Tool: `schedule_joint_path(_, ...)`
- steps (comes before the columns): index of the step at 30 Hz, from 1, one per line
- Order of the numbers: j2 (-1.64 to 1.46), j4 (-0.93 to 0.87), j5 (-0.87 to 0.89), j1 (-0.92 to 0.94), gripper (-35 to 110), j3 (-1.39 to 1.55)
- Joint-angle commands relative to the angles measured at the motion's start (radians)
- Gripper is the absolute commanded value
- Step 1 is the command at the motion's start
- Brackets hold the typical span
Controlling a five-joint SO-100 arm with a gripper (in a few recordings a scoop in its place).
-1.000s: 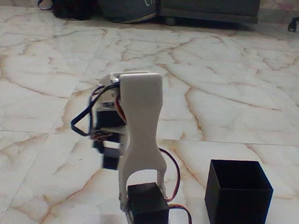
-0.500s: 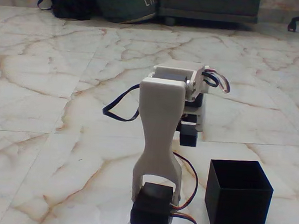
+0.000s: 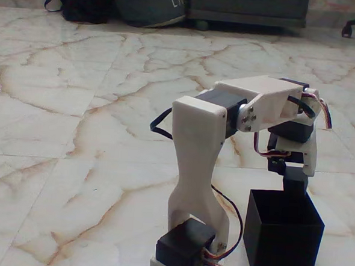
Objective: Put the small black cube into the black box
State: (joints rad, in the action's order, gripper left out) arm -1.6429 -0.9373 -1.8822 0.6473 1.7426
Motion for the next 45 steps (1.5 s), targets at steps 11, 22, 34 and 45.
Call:
schedule_joint_path(11,0.005,0.075,0.055,-0.034,5,0.014)
schedule_joint_path(22,-0.239,0.063,0.305,-0.362,6,0.242)
schedule_joint_path(34,-0.641,0.138,0.293,-0.589,5,1.005)
schedule_joint_path(45,-0.801,0.285,0.295,-0.647,5,1.342)
